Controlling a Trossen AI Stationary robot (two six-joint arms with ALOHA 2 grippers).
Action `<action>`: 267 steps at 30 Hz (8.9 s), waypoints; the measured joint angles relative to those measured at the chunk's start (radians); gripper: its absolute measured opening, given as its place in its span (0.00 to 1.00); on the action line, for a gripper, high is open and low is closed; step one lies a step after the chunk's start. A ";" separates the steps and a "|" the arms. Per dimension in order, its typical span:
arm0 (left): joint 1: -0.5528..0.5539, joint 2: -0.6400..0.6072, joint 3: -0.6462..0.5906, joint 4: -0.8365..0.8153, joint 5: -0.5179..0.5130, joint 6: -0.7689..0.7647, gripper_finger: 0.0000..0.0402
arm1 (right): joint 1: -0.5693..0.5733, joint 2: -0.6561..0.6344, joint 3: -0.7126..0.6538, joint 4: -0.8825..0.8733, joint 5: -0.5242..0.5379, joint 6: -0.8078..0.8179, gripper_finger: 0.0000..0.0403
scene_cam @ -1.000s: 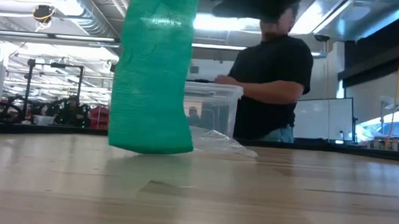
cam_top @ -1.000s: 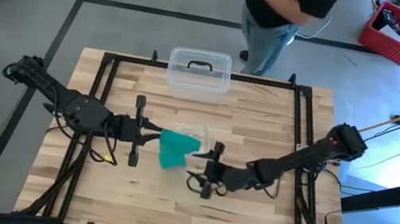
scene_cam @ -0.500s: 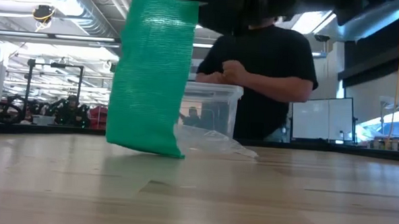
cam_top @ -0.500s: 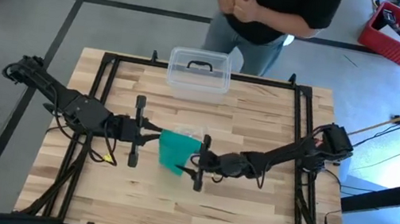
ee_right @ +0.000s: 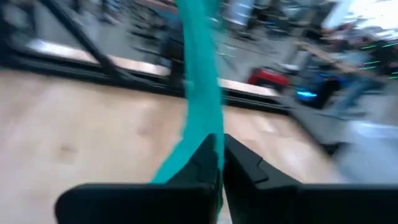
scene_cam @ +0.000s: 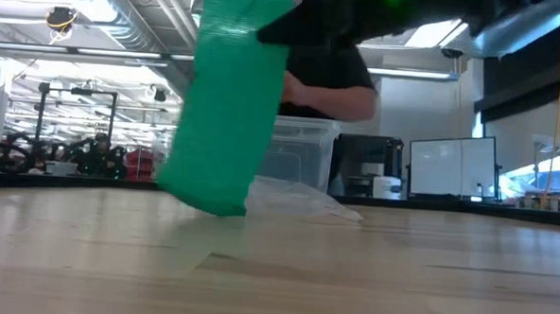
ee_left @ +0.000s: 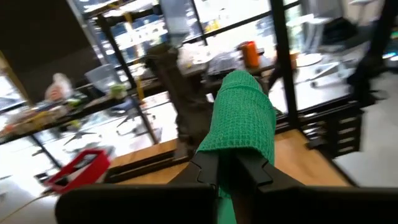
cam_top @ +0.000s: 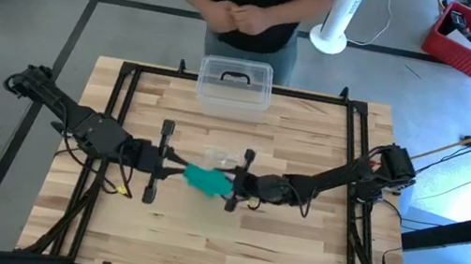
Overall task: Roll bandage
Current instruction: Roll the green bandage
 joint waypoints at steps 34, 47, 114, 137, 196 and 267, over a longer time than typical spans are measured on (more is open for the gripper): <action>0.023 0.186 0.000 -0.395 -0.120 -0.438 0.01 | 0.074 -0.352 0.131 -0.144 0.083 -0.435 0.00; 0.172 0.147 0.000 -0.351 -0.285 -0.399 0.01 | 0.325 -0.311 0.224 -0.284 0.055 -0.431 0.00; 0.187 0.142 0.002 0.027 -0.251 0.328 0.01 | 0.250 -0.110 0.690 -1.216 -0.013 0.203 0.75; 0.188 0.142 0.002 0.017 -0.251 0.328 0.01 | 0.290 -0.119 0.970 -1.775 -0.056 0.355 0.66; 0.103 0.143 0.002 0.103 -0.267 0.482 0.01 | 0.076 -0.367 -0.048 -0.006 -0.167 0.162 0.03; 0.058 0.145 0.001 0.242 -0.260 0.482 0.02 | 0.177 -0.329 -0.013 -0.100 -0.056 0.163 0.12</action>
